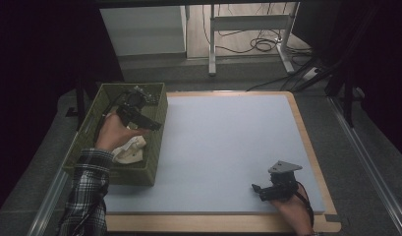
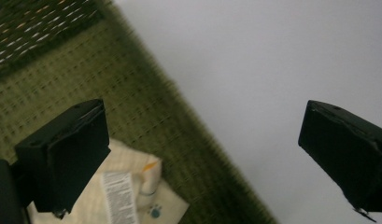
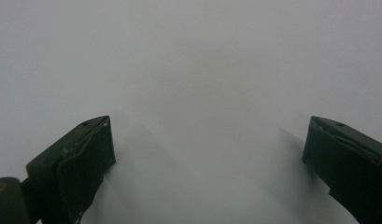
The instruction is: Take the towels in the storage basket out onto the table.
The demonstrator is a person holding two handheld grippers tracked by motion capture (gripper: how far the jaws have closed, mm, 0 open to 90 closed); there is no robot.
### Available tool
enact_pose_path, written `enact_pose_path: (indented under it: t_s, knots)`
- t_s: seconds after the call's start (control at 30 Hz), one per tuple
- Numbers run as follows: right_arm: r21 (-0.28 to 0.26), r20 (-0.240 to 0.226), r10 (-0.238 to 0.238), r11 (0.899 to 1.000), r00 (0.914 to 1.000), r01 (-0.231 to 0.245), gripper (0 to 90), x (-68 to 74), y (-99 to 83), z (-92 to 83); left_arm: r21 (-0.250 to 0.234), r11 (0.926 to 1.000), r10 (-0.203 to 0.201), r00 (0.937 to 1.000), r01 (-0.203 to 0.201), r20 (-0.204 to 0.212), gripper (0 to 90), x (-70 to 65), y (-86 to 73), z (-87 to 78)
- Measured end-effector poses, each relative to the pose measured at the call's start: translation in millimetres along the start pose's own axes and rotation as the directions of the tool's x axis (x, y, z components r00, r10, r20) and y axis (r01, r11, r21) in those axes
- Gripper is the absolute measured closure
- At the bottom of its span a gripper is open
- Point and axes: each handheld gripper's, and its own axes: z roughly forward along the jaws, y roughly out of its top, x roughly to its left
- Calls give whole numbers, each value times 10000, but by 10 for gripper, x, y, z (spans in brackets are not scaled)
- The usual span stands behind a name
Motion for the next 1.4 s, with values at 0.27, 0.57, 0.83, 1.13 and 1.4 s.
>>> enact_pose_path:
  t_s: [0.27,0.57,0.83,1.13,1.4]
  knots:
    - [1,2,-4,10000,10000,4,22,0,0,0,141,9972,-717,9953,728,-655,63,337,-246,-9]
    - [2,2,-8,10000,10000,8,22,-1,0,0,655,9886,-1282,9860,1356,-1062,128,609,-491,186]
    - [-4,-2,-4,10000,10000,4,22,-1,0,0,1310,9721,-1805,9771,1946,-1125,82,814,-657,468]
    - [-5,2,1,10000,10000,-1,22,0,0,0,2422,9421,-2152,9721,2319,-937,29,876,-734,780]
    - [-10,-2,0,10000,10000,0,22,0,0,0,3290,9125,-2266,9700,2432,-884,52,899,-795,1022]
